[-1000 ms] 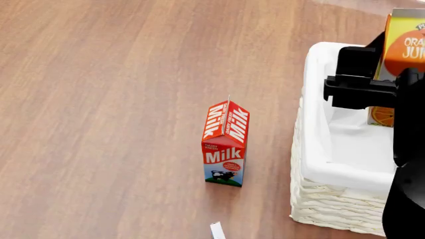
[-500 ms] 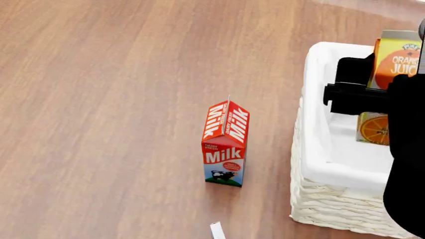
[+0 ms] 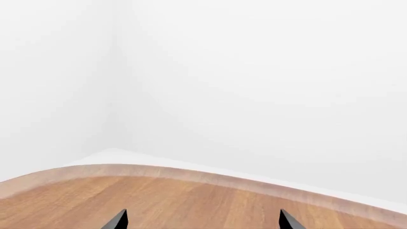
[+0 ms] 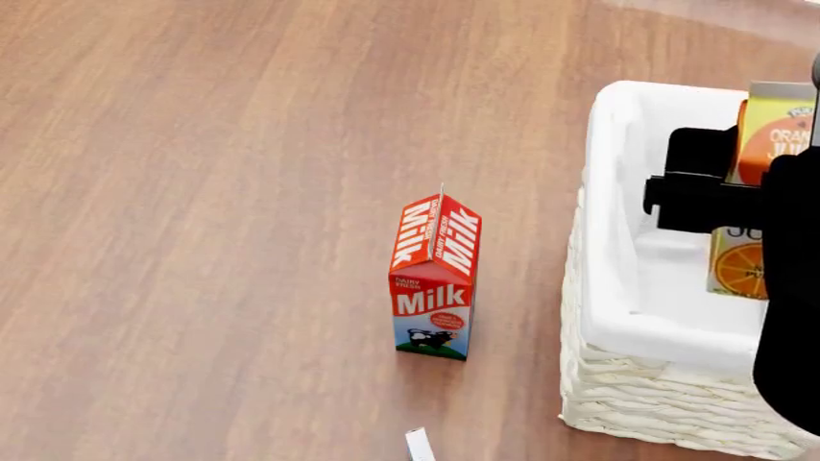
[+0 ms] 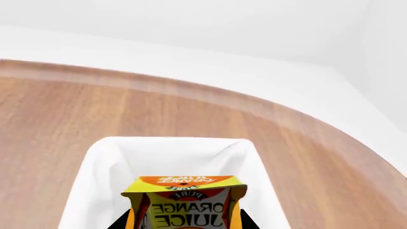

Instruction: Pick up the orange juice, and put it in the basket.

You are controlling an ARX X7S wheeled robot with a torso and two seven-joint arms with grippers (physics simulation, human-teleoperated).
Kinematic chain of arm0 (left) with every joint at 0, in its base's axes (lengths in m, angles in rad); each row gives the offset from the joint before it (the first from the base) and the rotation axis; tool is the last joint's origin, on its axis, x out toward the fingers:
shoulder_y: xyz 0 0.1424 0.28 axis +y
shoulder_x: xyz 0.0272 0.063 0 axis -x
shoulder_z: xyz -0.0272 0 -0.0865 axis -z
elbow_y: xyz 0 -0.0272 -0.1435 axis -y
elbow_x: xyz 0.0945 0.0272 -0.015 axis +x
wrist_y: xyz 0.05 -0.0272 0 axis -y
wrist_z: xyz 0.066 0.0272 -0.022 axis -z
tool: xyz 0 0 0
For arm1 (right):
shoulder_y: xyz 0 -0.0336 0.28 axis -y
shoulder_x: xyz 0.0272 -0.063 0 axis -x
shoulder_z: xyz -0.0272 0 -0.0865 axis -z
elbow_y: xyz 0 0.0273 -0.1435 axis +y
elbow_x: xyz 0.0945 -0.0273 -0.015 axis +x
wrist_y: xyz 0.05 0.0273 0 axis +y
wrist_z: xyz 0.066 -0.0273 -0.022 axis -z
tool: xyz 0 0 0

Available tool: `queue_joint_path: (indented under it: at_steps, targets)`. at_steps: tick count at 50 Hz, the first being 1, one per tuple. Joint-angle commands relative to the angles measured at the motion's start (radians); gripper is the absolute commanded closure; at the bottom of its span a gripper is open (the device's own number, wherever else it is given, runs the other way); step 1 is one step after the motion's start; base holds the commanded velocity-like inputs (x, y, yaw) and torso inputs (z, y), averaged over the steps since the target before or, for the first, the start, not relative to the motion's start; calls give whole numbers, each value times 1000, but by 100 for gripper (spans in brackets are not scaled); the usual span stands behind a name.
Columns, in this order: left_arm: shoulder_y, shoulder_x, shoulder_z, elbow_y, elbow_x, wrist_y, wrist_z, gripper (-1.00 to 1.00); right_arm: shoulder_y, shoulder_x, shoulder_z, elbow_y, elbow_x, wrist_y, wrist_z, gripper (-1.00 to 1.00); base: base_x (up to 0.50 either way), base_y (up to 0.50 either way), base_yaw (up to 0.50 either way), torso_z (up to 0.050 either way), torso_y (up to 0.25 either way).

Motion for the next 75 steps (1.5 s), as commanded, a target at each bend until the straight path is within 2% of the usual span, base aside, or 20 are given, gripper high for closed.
queue_joint_path:
  at_steps: [1,17,32,65,75]
  targets:
    - [1,-2,2,0,0,1,-2,-100,4,16,-10,13,-40,-3,-20,100,0,0,0,0,10]
    - [-2,-2,8,-8,4,3,-3,-100,1,10,-43,108,-92,-57,-66,100,0,0,0,1,1]
    - [-7,-4,12,-11,1,1,-6,-100,-17,-32,-16,186,-79,-119,-109,100,0,0,0,0,1]
    - [4,-12,2,-17,-7,18,-9,-100,34,-47,-110,293,-162,-130,-137,100,0,0,0,0,1]
    - [7,-11,1,-27,-4,26,-6,-100,98,-72,-174,386,-212,-141,-182,100,0,0,0,0,1]
